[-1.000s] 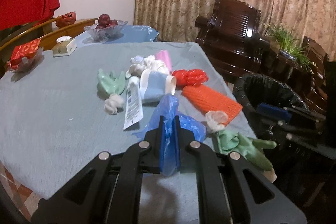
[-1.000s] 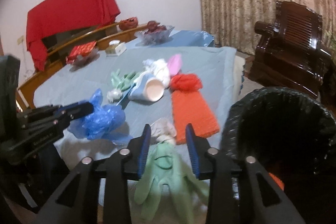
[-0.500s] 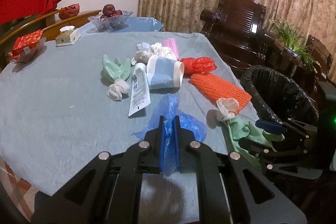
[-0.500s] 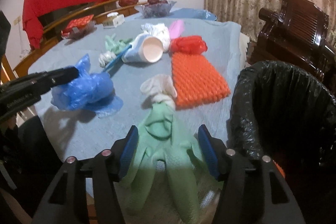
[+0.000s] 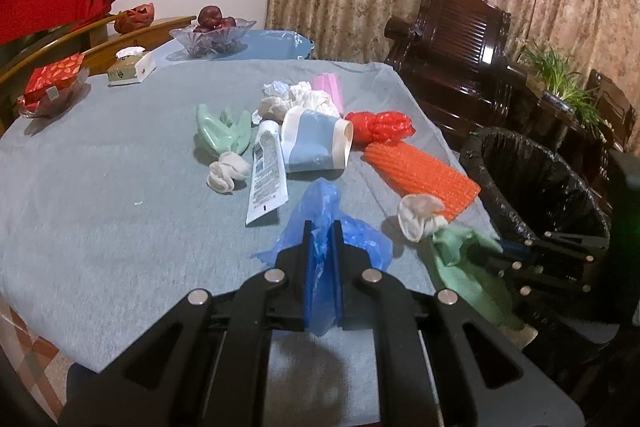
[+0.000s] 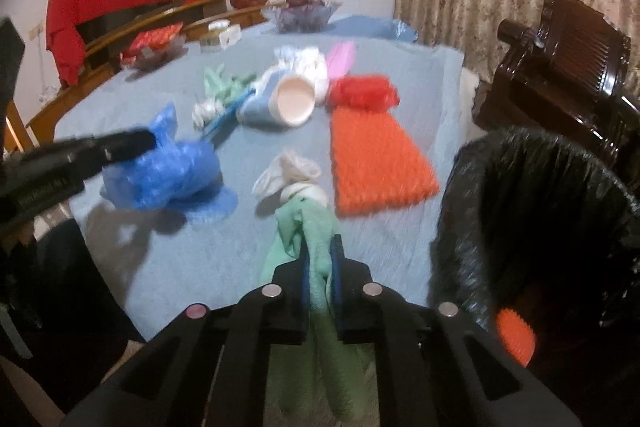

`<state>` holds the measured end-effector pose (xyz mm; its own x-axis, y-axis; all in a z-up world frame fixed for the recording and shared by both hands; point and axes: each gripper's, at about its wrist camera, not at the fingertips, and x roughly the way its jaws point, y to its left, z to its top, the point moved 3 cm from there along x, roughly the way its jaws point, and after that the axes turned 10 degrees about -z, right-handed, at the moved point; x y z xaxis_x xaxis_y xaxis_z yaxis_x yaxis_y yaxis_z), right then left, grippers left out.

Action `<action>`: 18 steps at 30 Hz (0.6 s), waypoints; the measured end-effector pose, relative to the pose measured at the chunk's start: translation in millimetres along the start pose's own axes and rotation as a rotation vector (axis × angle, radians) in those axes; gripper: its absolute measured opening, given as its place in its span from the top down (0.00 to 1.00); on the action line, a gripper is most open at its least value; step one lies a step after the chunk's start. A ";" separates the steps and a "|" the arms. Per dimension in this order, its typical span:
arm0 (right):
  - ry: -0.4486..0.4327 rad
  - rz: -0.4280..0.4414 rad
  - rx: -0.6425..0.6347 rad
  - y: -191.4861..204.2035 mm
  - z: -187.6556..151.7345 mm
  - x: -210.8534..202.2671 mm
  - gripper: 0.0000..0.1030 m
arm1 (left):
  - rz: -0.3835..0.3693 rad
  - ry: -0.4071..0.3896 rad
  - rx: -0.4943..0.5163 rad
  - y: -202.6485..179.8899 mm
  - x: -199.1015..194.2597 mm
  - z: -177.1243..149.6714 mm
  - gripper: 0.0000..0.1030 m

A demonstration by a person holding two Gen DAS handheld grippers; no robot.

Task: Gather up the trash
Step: 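Carry the blue bag and green glove over the bin and release both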

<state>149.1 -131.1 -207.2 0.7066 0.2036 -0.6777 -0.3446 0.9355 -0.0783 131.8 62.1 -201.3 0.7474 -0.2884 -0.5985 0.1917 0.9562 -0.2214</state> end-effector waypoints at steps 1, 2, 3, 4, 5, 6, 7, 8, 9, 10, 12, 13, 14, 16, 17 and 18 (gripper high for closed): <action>-0.010 -0.001 0.006 -1.3 3.9 -3.0 0.91 | 0.001 -0.003 0.001 -1.6 -0.9 1.8 0.93; -0.031 -0.003 0.019 -4.3 11.7 -9.6 0.91 | 0.001 -0.008 0.001 -3.5 -1.9 4.5 0.93; -0.047 -0.007 0.025 -6.5 17.5 -13.7 0.91 | -0.001 -0.013 0.001 -4.6 -2.7 6.7 0.93; -0.061 -0.010 0.030 -8.2 22.5 -17.3 0.91 | -0.004 -0.017 0.001 -6.5 -3.4 9.4 0.93; -0.080 -0.017 0.036 -11.1 29.4 -23.0 0.91 | -0.008 -0.023 0.002 -9.3 -4.3 13.2 0.93; -0.096 -0.024 0.040 -13.7 34.9 -28.0 0.91 | -0.012 -0.029 0.003 -11.7 -5.0 16.6 0.93; -0.117 -0.031 0.048 -17.8 41.8 -34.5 0.91 | -0.019 -0.039 0.005 -15.8 -5.9 21.4 0.93; -0.128 -0.035 0.054 -20.7 46.3 -38.1 0.91 | -0.023 -0.045 0.009 -19.0 -6.9 26.0 0.93; -0.143 -0.040 0.066 -25.2 51.7 -43.3 0.91 | -0.027 -0.051 0.014 -22.3 -7.4 30.1 0.93; -0.151 -0.043 0.074 -28.4 55.1 -46.7 0.91 | -0.033 -0.058 0.019 -26.5 -7.5 34.3 0.93; -0.176 -0.055 0.100 -39.5 64.2 -56.6 0.91 | -0.050 -0.076 0.032 -36.2 -8.1 43.9 0.93; -0.185 -0.062 0.108 -44.0 67.2 -60.5 0.91 | -0.058 -0.083 0.038 -40.7 -8.1 48.2 0.93; -0.192 -0.069 0.114 -48.5 69.2 -63.7 0.91 | -0.068 -0.091 0.044 -46.6 -7.8 53.3 0.93; -0.205 -0.086 0.125 -57.3 73.3 -69.9 0.91 | -0.086 -0.102 0.056 -57.0 -6.4 61.3 0.93; -0.215 -0.099 0.134 -64.7 75.4 -74.9 0.91 | -0.098 -0.107 0.064 -63.7 -5.3 65.8 0.93; -0.221 -0.108 0.141 -69.7 76.4 -78.3 0.91 | -0.106 -0.111 0.069 -68.7 -4.2 68.9 0.93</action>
<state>165.0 -190.3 -92.8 0.8573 0.1440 -0.4943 -0.1814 0.9830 -0.0284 159.4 1.1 -130.5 0.7855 -0.3845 -0.4850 0.3140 0.9228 -0.2231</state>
